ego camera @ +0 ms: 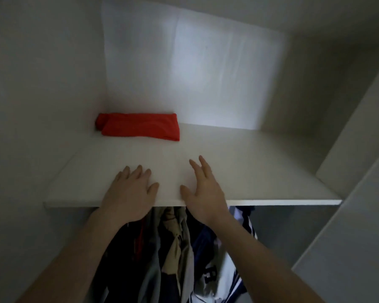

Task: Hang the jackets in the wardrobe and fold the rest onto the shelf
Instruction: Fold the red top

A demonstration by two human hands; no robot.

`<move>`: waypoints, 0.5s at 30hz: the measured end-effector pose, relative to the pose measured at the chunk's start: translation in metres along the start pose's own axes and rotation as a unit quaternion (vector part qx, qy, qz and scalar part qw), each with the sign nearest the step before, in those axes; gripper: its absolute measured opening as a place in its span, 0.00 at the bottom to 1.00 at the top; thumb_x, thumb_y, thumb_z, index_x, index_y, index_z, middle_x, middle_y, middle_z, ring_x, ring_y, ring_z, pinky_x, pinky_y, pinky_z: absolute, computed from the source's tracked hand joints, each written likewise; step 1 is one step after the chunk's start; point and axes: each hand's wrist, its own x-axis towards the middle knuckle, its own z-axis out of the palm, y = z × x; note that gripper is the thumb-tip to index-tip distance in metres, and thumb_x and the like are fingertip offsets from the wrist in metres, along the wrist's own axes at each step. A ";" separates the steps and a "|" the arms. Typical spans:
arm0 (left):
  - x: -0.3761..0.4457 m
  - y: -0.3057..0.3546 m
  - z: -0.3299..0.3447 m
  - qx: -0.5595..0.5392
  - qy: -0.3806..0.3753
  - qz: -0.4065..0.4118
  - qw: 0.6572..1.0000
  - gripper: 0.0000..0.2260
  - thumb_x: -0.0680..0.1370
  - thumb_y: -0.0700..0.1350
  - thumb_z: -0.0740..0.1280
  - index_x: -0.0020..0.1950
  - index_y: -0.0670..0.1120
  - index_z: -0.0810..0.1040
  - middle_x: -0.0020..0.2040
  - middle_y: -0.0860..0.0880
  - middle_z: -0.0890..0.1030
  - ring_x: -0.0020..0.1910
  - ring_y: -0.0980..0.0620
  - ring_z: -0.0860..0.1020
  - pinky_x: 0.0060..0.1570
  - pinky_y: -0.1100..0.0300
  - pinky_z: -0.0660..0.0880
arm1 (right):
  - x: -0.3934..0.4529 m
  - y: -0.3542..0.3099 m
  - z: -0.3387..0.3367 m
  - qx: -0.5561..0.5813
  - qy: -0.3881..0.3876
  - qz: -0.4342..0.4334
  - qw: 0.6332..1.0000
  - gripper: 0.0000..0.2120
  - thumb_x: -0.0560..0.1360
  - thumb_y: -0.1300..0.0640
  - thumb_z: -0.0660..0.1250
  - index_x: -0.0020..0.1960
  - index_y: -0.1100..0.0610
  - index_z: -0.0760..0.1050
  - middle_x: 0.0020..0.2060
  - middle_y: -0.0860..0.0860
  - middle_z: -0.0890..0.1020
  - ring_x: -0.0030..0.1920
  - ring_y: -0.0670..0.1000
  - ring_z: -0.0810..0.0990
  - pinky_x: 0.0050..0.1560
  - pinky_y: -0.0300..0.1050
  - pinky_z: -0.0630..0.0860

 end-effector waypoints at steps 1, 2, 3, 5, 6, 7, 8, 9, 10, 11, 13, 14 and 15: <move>-0.011 0.006 0.001 -0.001 0.003 0.012 1.000 0.30 0.85 0.62 0.47 0.85 0.51 0.53 0.85 0.47 0.52 0.83 0.41 0.49 0.82 0.47 0.46 | -0.007 -0.003 -0.007 0.083 0.030 0.013 0.996 0.30 0.83 0.53 0.65 0.83 0.48 0.58 0.84 0.44 0.49 0.78 0.38 0.57 0.79 0.43 0.61; -0.022 0.012 0.002 -0.008 0.004 0.027 1.000 0.30 0.85 0.61 0.47 0.84 0.51 0.53 0.85 0.48 0.52 0.83 0.41 0.49 0.82 0.47 0.46 | -0.018 -0.004 -0.014 0.147 0.060 0.022 0.987 0.29 0.83 0.58 0.66 0.81 0.48 0.62 0.83 0.42 0.52 0.74 0.29 0.57 0.76 0.34 0.62; -0.033 0.019 0.003 -0.022 0.004 0.047 0.999 0.29 0.85 0.61 0.47 0.84 0.52 0.54 0.84 0.49 0.52 0.83 0.42 0.49 0.82 0.48 0.45 | -0.033 -0.004 -0.022 0.177 0.086 0.032 0.980 0.28 0.82 0.60 0.66 0.80 0.46 0.65 0.82 0.41 0.54 0.70 0.22 0.56 0.70 0.24 0.61; -0.054 0.038 0.005 -0.077 -0.003 0.104 0.992 0.27 0.85 0.61 0.50 0.83 0.55 0.58 0.84 0.53 0.54 0.83 0.45 0.49 0.82 0.51 0.44 | -0.074 0.002 -0.037 0.183 0.118 0.044 0.975 0.27 0.82 0.60 0.67 0.77 0.42 0.68 0.80 0.36 0.56 0.68 0.19 0.56 0.61 0.16 0.60; -0.066 0.052 0.006 -0.116 -0.009 0.140 0.983 0.25 0.85 0.60 0.52 0.82 0.56 0.61 0.82 0.56 0.58 0.83 0.47 0.51 0.81 0.52 0.45 | -0.099 0.006 -0.046 0.184 0.129 0.052 0.973 0.27 0.82 0.59 0.68 0.75 0.39 0.69 0.79 0.32 0.58 0.70 0.21 0.57 0.61 0.16 0.60; -0.080 0.068 0.007 -0.158 -0.014 0.178 0.971 0.24 0.84 0.59 0.55 0.80 0.57 0.64 0.80 0.58 0.63 0.82 0.49 0.55 0.81 0.53 0.50 | -0.126 0.010 -0.058 0.180 0.141 0.067 0.971 0.26 0.81 0.57 0.69 0.74 0.36 0.69 0.77 0.30 0.59 0.72 0.24 0.59 0.62 0.18 0.62; -0.095 0.084 0.009 -0.202 -0.025 0.207 0.957 0.23 0.84 0.58 0.59 0.79 0.58 0.67 0.76 0.59 0.67 0.78 0.52 0.62 0.78 0.56 0.57 | -0.155 0.015 -0.068 0.173 0.150 0.088 0.969 0.26 0.81 0.56 0.69 0.73 0.35 0.70 0.76 0.29 0.61 0.74 0.27 0.61 0.65 0.21 0.63; -0.111 0.102 0.013 -0.239 -0.047 0.229 0.943 0.22 0.83 0.59 0.61 0.77 0.60 0.68 0.72 0.62 0.70 0.72 0.56 0.70 0.73 0.58 0.65 | -0.186 0.020 -0.079 0.154 0.157 0.112 0.969 0.26 0.81 0.55 0.70 0.73 0.34 0.69 0.76 0.30 0.62 0.75 0.31 0.62 0.69 0.27 0.65; -0.126 0.120 0.016 -0.260 -0.075 0.252 0.929 0.22 0.82 0.60 0.62 0.76 0.62 0.67 0.70 0.64 0.70 0.63 0.60 0.74 0.66 0.61 0.70 | -0.217 0.025 -0.089 0.127 0.161 0.141 0.969 0.26 0.81 0.53 0.70 0.74 0.34 0.68 0.77 0.32 0.62 0.76 0.34 0.63 0.72 0.34 0.66; -0.147 0.143 0.024 -0.266 -0.103 0.285 0.915 0.22 0.82 0.60 0.63 0.76 0.63 0.66 0.69 0.64 0.70 0.59 0.61 0.76 0.62 0.62 0.72 | -0.257 0.029 -0.102 0.095 0.164 0.184 0.964 0.27 0.81 0.52 0.70 0.75 0.34 0.67 0.78 0.33 0.60 0.77 0.37 0.63 0.75 0.40 0.66; -0.182 0.176 0.039 -0.265 -0.128 0.339 0.894 0.23 0.82 0.58 0.64 0.77 0.62 0.66 0.70 0.64 0.71 0.63 0.62 0.74 0.63 0.62 0.71 | -0.325 0.030 -0.118 0.051 0.154 0.255 0.953 0.29 0.81 0.49 0.69 0.77 0.34 0.63 0.79 0.33 0.57 0.78 0.41 0.62 0.77 0.46 0.65; -0.205 0.195 0.047 -0.263 -0.141 0.370 0.880 0.23 0.82 0.57 0.65 0.77 0.61 0.66 0.70 0.65 0.70 0.67 0.62 0.71 0.64 0.64 0.68 | -0.365 0.028 -0.127 0.031 0.161 0.293 0.942 0.29 0.81 0.48 0.69 0.78 0.34 0.62 0.79 0.33 0.56 0.78 0.41 0.62 0.77 0.46 0.65; -0.230 0.214 0.053 -0.261 -0.155 0.399 0.865 0.23 0.82 0.56 0.66 0.77 0.60 0.67 0.70 0.66 0.69 0.69 0.63 0.69 0.64 0.68 0.65 | -0.405 0.024 -0.135 0.016 0.173 0.328 0.929 0.29 0.81 0.47 0.68 0.78 0.34 0.62 0.80 0.33 0.56 0.78 0.42 0.63 0.77 0.47 0.65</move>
